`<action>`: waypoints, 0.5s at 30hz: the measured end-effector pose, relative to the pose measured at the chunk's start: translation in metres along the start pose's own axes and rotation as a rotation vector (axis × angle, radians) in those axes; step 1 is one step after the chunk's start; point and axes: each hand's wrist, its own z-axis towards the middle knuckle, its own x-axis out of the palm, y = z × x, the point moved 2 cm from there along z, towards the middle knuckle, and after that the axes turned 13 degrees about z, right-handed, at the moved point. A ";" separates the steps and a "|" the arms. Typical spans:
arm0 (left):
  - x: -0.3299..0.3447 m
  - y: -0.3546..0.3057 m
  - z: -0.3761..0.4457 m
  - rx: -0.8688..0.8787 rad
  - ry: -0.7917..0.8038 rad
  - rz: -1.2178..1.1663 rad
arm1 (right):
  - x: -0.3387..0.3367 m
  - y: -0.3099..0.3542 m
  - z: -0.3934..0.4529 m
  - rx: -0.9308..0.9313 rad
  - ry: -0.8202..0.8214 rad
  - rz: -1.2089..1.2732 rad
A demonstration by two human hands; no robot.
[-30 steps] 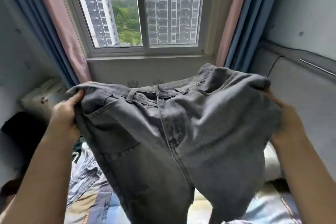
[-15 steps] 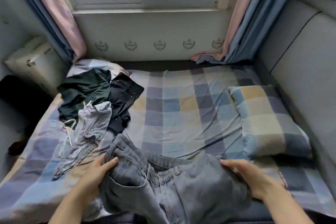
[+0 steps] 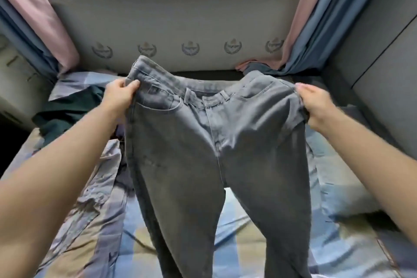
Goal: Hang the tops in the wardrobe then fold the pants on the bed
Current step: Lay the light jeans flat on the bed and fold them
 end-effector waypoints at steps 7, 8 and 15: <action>0.167 0.159 0.040 -0.128 0.162 0.509 | 0.041 -0.207 0.084 0.133 0.031 -0.594; 0.191 0.200 0.018 -0.187 0.219 0.518 | 0.034 -0.257 0.075 0.188 0.077 -0.629; 0.279 0.425 -0.120 -0.518 0.422 0.494 | -0.057 -0.483 -0.003 0.530 0.073 -0.727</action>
